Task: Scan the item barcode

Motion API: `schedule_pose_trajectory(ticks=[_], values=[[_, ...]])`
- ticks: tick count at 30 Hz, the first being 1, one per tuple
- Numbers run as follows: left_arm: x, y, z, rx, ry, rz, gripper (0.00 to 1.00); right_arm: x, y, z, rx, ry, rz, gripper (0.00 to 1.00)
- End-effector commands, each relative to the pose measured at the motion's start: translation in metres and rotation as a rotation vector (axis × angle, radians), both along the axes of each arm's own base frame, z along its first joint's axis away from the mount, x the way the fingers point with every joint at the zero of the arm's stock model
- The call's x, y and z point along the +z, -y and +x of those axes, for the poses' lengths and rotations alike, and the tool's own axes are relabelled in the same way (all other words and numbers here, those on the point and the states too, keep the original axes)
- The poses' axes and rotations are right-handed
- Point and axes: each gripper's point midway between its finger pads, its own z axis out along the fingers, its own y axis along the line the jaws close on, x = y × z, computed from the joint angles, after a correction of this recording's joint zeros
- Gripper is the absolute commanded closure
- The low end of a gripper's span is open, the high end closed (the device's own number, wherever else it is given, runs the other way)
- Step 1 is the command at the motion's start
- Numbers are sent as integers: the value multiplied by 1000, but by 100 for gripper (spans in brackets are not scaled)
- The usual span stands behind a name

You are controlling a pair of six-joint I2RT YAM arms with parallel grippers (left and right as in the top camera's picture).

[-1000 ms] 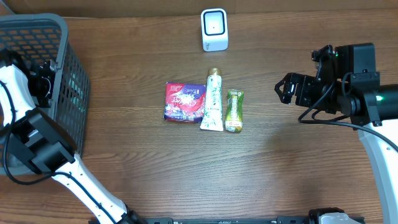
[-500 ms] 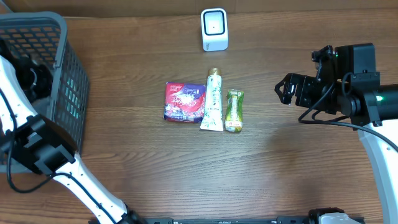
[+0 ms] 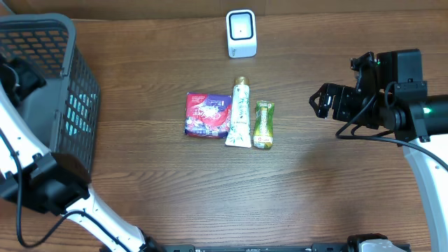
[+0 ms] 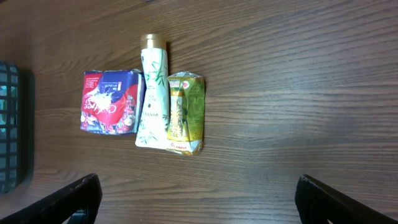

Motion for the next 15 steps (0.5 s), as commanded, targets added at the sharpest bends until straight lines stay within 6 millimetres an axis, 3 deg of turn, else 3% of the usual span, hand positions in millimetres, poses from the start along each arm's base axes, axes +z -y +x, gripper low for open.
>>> schedule_pose_trajectory(ticks=[1,6,15], values=[[-59,3,1,-32,-129,-80,35,5,0,2,-5,15,-4,0],[-102,15,13,-230,-136,-167,30,6,0,3,-5,19,-4,0],[-159,13,29,-347,-179,-184,29,6,0,4,-5,23,-4,0]])
